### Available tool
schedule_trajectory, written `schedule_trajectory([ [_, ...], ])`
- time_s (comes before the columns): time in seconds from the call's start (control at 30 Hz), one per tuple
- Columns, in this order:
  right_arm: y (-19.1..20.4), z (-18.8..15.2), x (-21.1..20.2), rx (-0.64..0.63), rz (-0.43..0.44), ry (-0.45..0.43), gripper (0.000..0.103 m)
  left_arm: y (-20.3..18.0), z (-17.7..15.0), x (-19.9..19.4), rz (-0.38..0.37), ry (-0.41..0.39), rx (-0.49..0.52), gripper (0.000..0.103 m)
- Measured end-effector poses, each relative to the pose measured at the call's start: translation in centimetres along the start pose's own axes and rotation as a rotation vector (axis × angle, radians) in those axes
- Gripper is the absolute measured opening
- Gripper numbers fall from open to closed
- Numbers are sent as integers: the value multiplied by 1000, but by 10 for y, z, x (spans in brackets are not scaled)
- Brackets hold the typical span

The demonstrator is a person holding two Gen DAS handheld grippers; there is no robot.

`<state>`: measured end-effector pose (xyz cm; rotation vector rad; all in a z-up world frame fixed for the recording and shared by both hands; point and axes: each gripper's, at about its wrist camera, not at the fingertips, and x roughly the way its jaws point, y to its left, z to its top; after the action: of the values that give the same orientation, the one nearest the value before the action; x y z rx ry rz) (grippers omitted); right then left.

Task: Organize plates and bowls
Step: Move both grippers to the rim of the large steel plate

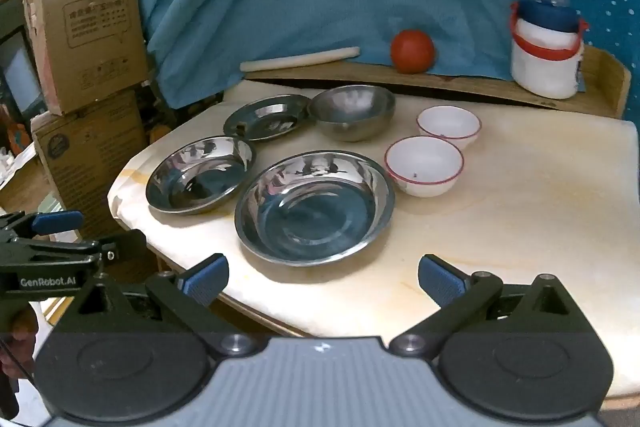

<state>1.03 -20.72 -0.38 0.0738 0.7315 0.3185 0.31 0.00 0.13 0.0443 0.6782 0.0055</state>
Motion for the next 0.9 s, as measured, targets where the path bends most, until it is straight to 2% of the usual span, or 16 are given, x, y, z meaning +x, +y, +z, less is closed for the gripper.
schedule_trajectory([
  [0.23,-8,25,19,-53,72,12,103,-4,18,10,96,7,-43,102],
  [0.3,-10,34,26,-73,100,21,103,-3,26,18,131,12,-58,102],
  [0.37,-13,43,32,-101,122,27,103,-6,24,17,205,7,-37,102],
  [0.57,-24,65,54,-127,193,32,103,0,35,24,291,20,-76,102],
  [0.73,-19,76,69,-159,226,40,103,8,40,27,310,77,-90,102],
  [0.9,-7,80,86,-183,238,59,103,28,47,41,278,103,-96,102],
])
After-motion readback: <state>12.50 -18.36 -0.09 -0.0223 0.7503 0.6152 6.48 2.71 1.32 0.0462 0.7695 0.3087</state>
